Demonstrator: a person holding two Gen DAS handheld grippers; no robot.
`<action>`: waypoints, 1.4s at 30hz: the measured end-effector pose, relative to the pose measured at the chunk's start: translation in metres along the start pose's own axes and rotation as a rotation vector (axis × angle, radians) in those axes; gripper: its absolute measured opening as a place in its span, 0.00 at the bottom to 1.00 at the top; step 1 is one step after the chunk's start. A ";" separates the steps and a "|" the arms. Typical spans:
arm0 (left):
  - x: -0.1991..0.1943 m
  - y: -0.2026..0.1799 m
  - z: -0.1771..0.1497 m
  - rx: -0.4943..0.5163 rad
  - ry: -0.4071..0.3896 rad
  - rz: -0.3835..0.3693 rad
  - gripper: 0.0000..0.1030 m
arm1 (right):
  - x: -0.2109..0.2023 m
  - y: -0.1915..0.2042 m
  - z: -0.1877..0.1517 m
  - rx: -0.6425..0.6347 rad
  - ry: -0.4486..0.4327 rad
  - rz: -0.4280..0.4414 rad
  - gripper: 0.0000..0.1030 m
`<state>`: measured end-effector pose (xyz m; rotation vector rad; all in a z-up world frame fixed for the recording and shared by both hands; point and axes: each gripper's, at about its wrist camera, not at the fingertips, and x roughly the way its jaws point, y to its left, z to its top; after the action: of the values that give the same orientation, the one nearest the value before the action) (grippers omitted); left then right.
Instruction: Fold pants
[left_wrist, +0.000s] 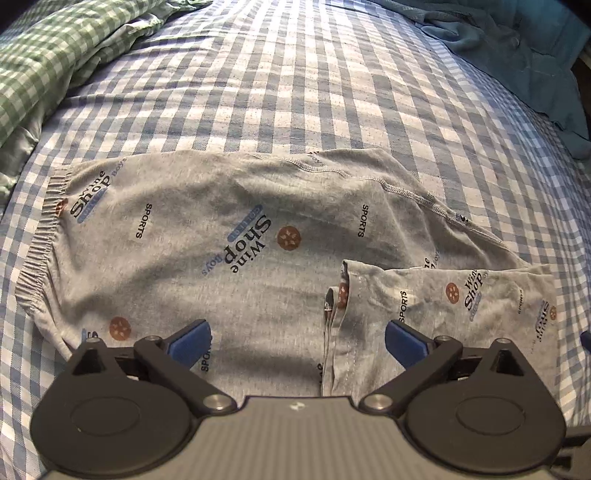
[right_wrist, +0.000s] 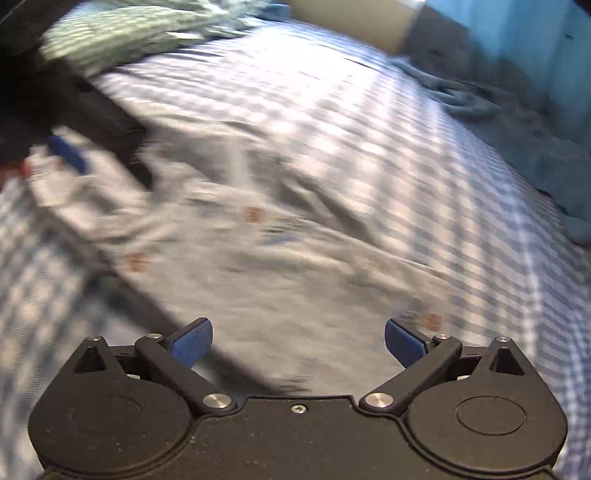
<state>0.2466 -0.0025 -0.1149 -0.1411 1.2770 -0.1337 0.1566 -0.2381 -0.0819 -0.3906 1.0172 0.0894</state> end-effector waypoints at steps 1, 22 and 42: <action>0.003 -0.005 0.000 0.002 0.003 0.014 0.99 | 0.008 -0.015 0.001 0.011 -0.002 -0.035 0.99; 0.013 0.000 -0.006 -0.083 0.062 0.152 1.00 | 0.056 -0.095 0.005 0.124 0.095 -0.110 0.99; -0.028 0.009 -0.048 -0.129 0.116 0.207 1.00 | -0.005 -0.042 -0.047 0.145 0.212 -0.036 0.99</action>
<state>0.1928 0.0101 -0.1040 -0.1119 1.4078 0.1198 0.1268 -0.2935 -0.0880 -0.2897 1.2170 -0.0592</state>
